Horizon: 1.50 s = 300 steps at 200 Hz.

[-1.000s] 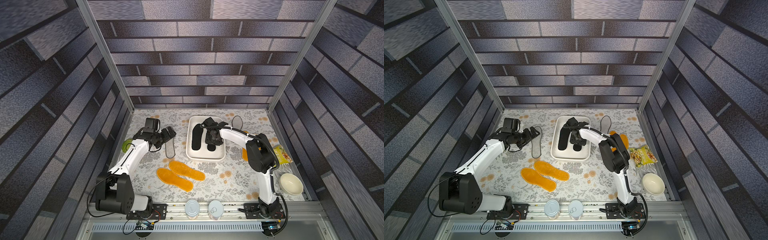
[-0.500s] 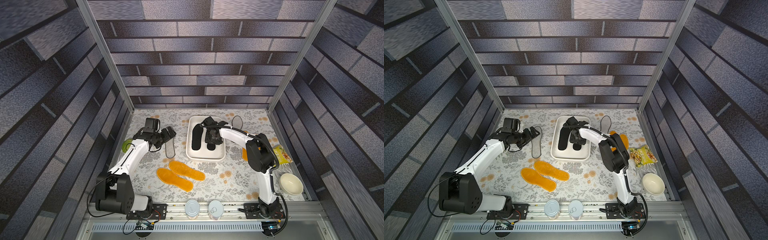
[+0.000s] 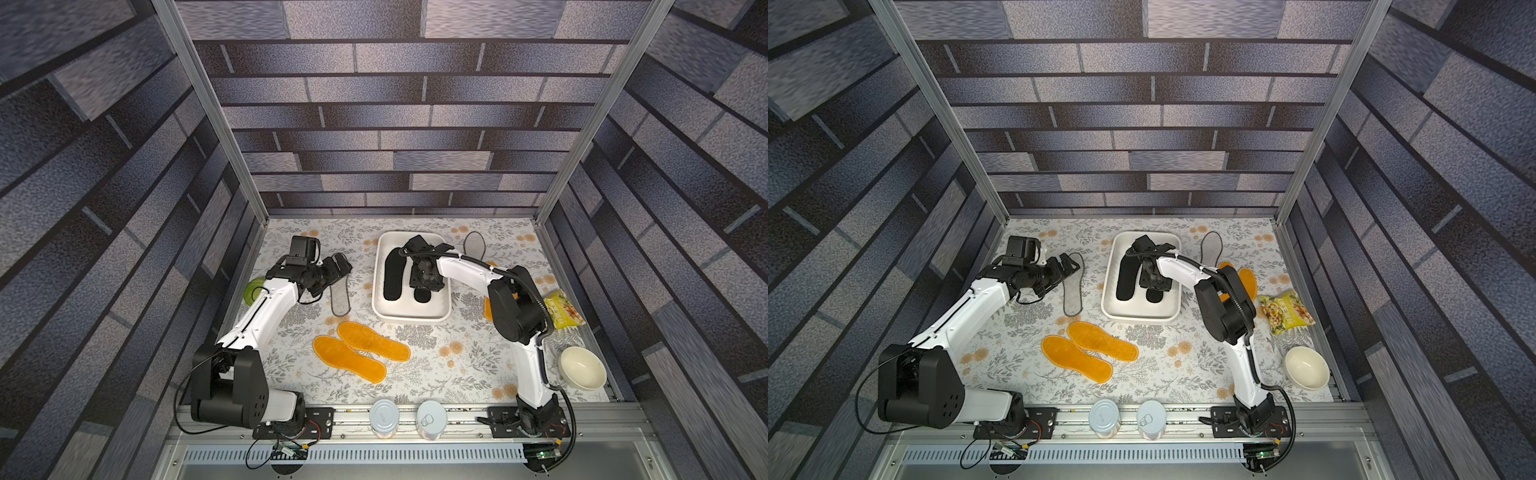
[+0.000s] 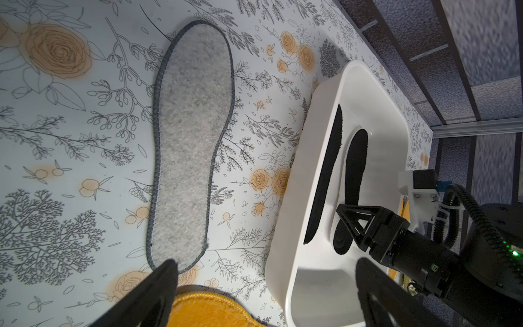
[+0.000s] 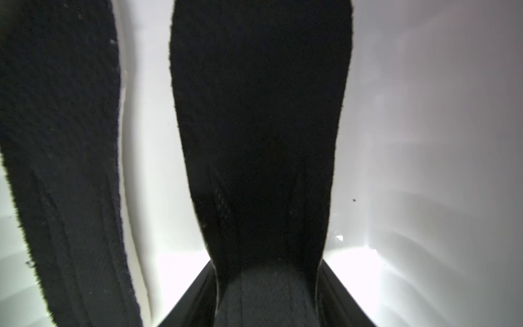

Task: Put the insoles into the storage box
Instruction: Place the insole in the storage box.

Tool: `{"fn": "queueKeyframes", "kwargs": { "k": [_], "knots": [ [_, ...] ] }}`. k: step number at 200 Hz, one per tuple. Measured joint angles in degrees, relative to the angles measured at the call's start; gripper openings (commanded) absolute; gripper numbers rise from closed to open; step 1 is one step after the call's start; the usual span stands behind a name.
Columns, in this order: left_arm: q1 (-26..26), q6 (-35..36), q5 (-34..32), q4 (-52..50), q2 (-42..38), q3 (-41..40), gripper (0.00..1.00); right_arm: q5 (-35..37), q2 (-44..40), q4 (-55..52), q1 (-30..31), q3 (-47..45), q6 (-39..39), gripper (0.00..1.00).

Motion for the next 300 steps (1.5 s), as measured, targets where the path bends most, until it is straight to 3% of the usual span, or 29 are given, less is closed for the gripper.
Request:
{"fn": "queueKeyframes", "kwargs": {
  "k": [116,187,242,300],
  "knots": [
    [0.0,0.0,0.0,0.0,0.0,0.0,1.0,-0.04,0.17,0.02,-0.63,-0.02,-0.83,0.61],
    [0.0,0.0,0.0,0.0,0.0,0.0,1.0,-0.02,0.28,0.0,-0.63,-0.02,-1.22,0.78],
    [0.0,0.0,0.0,-0.02,0.0,0.0,1.0,-0.04,0.17,-0.11,-0.63,0.31,-1.9,0.83],
    [0.22,0.0,-0.22,-0.02,0.0,0.0,1.0,-0.83,-6.51,-0.07,-0.63,0.31,-3.17,0.83]
  ]
}}
